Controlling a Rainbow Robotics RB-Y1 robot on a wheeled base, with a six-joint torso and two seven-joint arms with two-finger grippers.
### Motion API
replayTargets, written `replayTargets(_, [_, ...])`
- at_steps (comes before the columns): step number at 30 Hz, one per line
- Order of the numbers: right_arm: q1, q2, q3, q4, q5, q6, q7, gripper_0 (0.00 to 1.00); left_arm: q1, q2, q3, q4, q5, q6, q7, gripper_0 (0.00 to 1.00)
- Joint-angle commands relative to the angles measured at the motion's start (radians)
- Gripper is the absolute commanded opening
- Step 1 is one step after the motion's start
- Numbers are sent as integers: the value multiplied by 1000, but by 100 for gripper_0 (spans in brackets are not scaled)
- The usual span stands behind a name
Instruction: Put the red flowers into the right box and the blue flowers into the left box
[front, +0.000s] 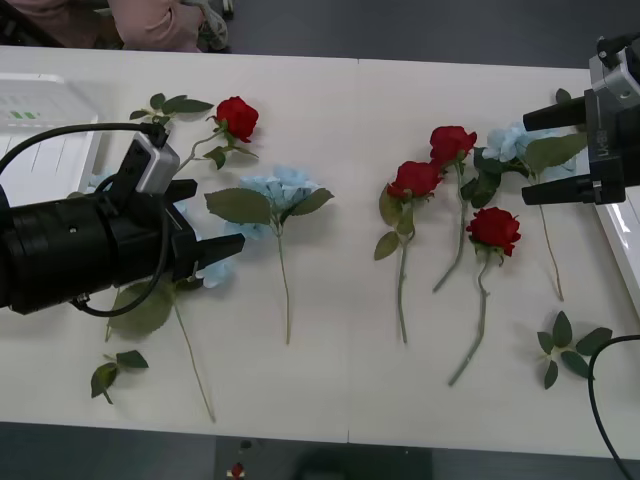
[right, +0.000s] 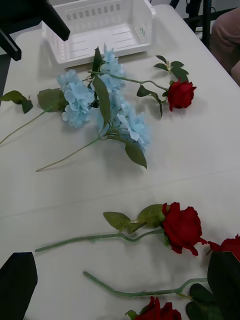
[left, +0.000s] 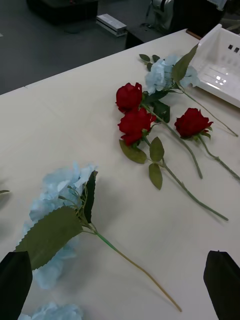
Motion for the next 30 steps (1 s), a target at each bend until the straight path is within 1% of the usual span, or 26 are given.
replayTargets(1, [-19,-12,-3,-15,-3,0,32,100,-16,-46,12,-28,10,-31,23,100])
replayTargets(3, [-19,-12,-3,-15,-3,0,32,100,-16,-45,21,-28,18,-48,26,100])
replayTargets(6, [-19,-12,-3,-15,-3,0,32,100,-16,-22,70,-26,35,-29,33,100])
replayTargets(7, [35,-2,2,14,5,7,32,100,-16,-6,106,-26,44,0,36,100])
replayTargets(8, [47,-2,0,17,7,6,32,100,-16,8,149,-26,62,52,42,100])
replayTargets(9, [45,-8,2,14,7,3,32,100,-16,9,166,-26,68,72,43,100])
replayTargets(10, [53,-20,5,11,8,-6,32,100,-19,9,222,-28,108,150,51,100])
replayTargets(13, [51,-43,6,11,22,-14,14,100,-19,-2,319,-26,159,285,62,100])
replayTargets(15, [51,-60,8,11,45,-22,-39,100,-19,-6,368,-11,190,357,71,100])
replayTargets(17, [51,-74,8,11,77,-31,-99,100,-19,-8,396,21,222,397,79,100])
replayTargets(20, [51,-89,8,11,132,-37,-188,100,-19,-9,409,86,262,417,85,100])
replayTargets(25, [56,-97,11,13,258,-37,-389,100,-28,-9,406,248,328,417,79,100])
replayTargets(30, [74,-97,30,11,379,-48,-593,100,-37,-8,406,333,325,437,74,100])
